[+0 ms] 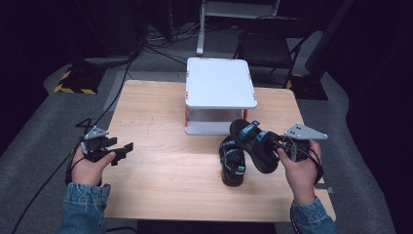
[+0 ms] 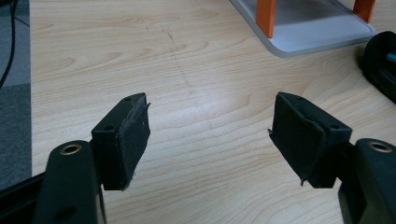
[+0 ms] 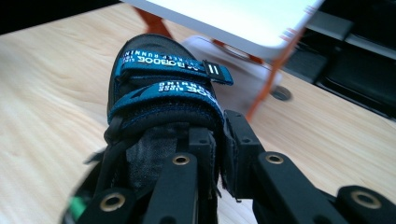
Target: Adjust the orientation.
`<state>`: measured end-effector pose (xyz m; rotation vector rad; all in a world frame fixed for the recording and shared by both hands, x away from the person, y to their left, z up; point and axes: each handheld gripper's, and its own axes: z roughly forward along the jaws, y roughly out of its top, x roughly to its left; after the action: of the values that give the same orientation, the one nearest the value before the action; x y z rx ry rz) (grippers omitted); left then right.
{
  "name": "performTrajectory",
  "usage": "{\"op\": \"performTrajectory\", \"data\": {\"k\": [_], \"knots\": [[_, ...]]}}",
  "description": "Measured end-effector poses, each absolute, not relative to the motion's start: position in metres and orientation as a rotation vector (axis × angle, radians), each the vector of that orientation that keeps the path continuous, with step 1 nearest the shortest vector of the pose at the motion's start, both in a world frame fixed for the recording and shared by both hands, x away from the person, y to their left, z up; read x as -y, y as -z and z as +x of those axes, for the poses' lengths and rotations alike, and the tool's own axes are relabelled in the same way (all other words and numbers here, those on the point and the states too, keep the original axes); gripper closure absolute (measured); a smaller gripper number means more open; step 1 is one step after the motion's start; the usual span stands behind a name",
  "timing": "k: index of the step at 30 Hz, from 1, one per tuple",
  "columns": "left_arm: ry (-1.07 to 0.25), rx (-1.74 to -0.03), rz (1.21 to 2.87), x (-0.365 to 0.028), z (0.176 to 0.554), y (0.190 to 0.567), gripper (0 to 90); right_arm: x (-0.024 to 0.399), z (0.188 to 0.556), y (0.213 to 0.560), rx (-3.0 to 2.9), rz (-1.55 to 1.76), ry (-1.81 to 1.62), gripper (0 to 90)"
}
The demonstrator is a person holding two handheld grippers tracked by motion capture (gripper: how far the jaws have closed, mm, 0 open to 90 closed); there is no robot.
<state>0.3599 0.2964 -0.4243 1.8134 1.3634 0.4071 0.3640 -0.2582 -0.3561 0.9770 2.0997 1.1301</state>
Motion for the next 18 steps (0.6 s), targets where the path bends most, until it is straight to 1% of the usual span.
{"op": "performTrajectory", "data": {"k": [5,7,9,14,15,18], "knots": [[-0.403,-1.357,1.824,-0.295,0.361,0.426,28.4,0.271,0.371,0.364,-2.042,1.079,-1.066,82.8],[-0.405,-1.359,1.817,-0.296,0.362,0.426,28.4,0.276,0.379,0.377,-2.035,1.148,-0.995,82.7],[-0.406,-1.356,1.821,-0.296,0.362,0.426,28.4,0.277,0.381,0.381,-2.033,1.163,-0.976,82.6],[-0.406,-1.356,1.827,-0.295,0.362,0.427,28.4,0.283,0.400,0.415,-2.070,1.280,-0.892,82.5],[-0.406,-1.356,1.827,-0.295,0.362,0.427,28.4,0.283,0.400,0.415,-2.070,1.280,-0.892,82.5],[-0.400,-1.357,1.829,-0.294,0.362,0.427,28.3,0.284,0.407,0.431,-2.099,1.327,-0.850,82.0]]}}
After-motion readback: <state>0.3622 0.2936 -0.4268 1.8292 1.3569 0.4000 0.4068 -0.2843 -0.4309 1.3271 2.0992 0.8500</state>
